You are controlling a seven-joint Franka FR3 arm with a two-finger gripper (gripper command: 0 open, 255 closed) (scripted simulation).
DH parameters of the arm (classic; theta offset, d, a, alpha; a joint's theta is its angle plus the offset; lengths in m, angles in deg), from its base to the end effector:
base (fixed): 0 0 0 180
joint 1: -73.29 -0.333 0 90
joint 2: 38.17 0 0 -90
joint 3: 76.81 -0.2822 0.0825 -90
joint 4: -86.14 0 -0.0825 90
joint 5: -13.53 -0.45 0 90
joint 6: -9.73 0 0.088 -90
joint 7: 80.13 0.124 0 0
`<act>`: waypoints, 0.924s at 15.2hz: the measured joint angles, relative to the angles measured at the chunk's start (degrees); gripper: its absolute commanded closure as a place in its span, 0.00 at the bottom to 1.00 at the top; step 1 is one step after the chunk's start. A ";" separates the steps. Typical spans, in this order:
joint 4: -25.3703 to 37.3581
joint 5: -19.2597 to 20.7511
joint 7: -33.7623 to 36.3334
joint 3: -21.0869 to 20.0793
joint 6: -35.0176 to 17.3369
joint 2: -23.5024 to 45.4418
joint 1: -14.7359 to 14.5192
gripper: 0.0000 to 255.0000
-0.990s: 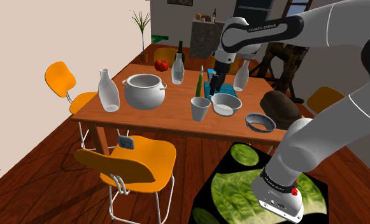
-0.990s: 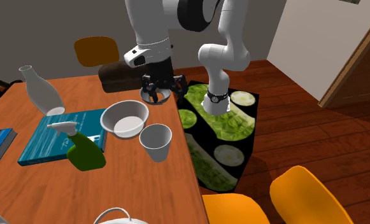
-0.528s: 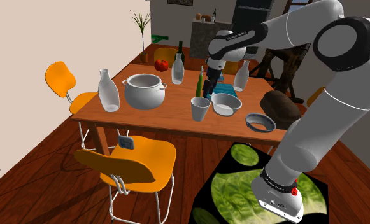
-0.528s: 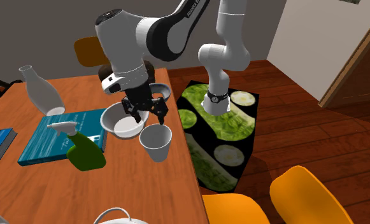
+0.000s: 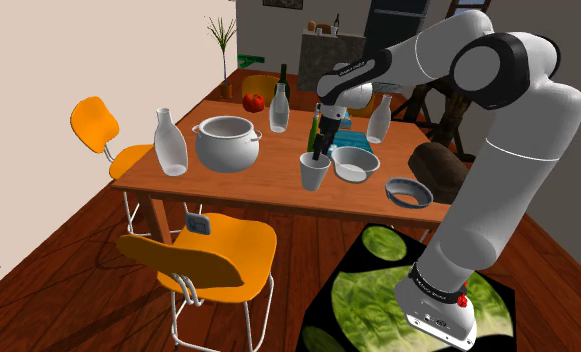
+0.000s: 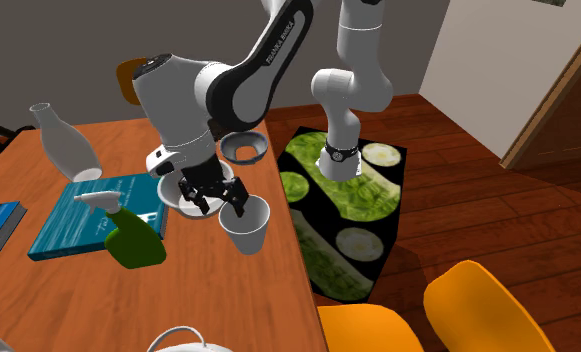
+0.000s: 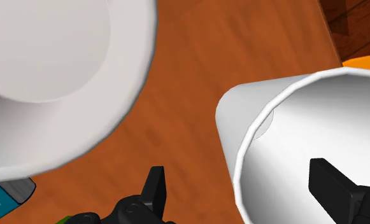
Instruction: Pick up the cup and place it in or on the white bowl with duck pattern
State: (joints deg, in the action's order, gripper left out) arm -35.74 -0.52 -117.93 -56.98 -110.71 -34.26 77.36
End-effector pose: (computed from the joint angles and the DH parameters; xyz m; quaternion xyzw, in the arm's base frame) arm 0.5472 -0.2267 0.2846 -0.9934 -0.0539 -0.0093 0.1005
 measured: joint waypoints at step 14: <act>-1.56 -0.89 -0.60 -0.27 -2.60 1.13 -0.17 1.00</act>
State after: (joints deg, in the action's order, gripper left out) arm -37.29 -1.41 -118.53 -57.25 -113.31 -33.13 77.19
